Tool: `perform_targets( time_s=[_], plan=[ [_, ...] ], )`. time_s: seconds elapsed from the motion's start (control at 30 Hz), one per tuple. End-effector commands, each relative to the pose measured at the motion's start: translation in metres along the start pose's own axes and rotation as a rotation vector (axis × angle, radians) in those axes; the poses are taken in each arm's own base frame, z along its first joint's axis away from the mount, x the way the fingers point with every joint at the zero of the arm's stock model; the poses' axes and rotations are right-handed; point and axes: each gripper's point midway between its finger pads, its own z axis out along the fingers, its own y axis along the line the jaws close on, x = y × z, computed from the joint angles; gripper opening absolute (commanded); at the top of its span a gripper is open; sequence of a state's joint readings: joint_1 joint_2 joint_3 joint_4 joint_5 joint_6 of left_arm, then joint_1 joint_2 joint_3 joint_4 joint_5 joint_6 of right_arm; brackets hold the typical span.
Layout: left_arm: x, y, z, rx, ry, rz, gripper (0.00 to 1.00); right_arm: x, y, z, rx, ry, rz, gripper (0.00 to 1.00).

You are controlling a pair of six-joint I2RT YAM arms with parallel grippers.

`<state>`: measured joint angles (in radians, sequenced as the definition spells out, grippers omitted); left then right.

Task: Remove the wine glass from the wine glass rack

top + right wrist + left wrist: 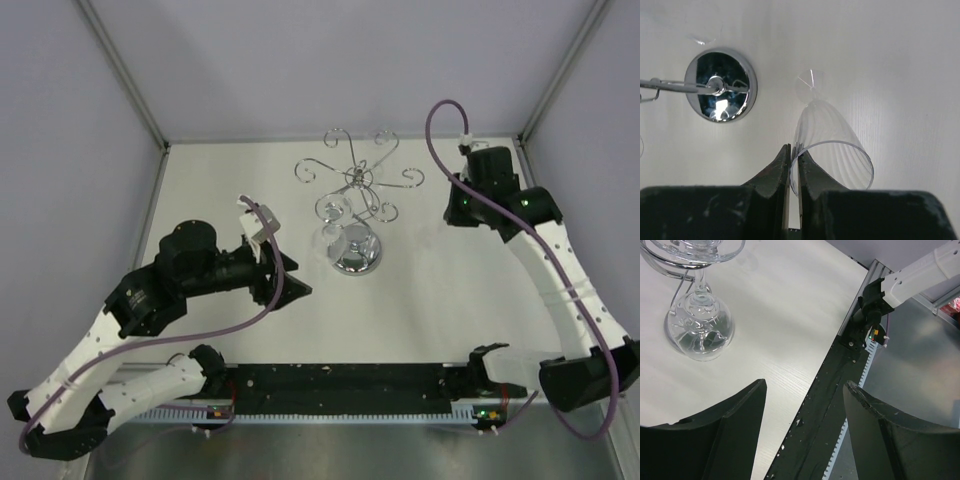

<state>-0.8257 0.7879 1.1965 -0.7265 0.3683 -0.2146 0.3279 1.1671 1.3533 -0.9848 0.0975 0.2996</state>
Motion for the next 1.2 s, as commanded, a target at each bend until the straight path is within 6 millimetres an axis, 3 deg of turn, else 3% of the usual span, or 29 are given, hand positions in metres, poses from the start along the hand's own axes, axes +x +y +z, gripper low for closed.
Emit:
perform_targets(
  time_s=[0.0, 0.17, 0.43, 0.8, 0.97, 1.0, 1.17],
  plan=[
    [-0.006, 0.002, 0.002, -0.007, -0.028, 0.008, 0.69, -0.056, -0.017, 0.002, 0.068, -0.104, -0.006, 0.0],
    [-0.002, 0.002, 0.006, 0.003, -0.025, 0.011, 0.7, -0.079, -0.035, 0.024, 0.103, -0.062, 0.012, 0.0],
    [0.007, 0.004, 0.018, 0.025, -0.004, 0.004, 0.71, -0.101, -0.075, 0.06, 0.24, 0.001, 0.043, 0.0],
    [0.01, 0.008, 0.03, 0.032, 0.014, 0.001, 0.74, -0.111, -0.106, 0.086, 0.31, 0.079, 0.102, 0.0],
    [0.018, 0.01, 0.036, 0.04, 0.039, 0.002, 0.74, -0.108, -0.109, 0.098, 0.275, 0.129, 0.123, 0.0],
    [0.02, 0.012, 0.037, 0.038, 0.045, 0.002, 0.74, -0.108, -0.12, 0.098, 0.285, 0.135, 0.147, 0.0],
    [0.027, 0.01, 0.042, 0.069, 0.056, -0.004, 0.75, -0.108, -0.119, 0.106, 0.253, 0.161, 0.166, 0.0]
  ],
)
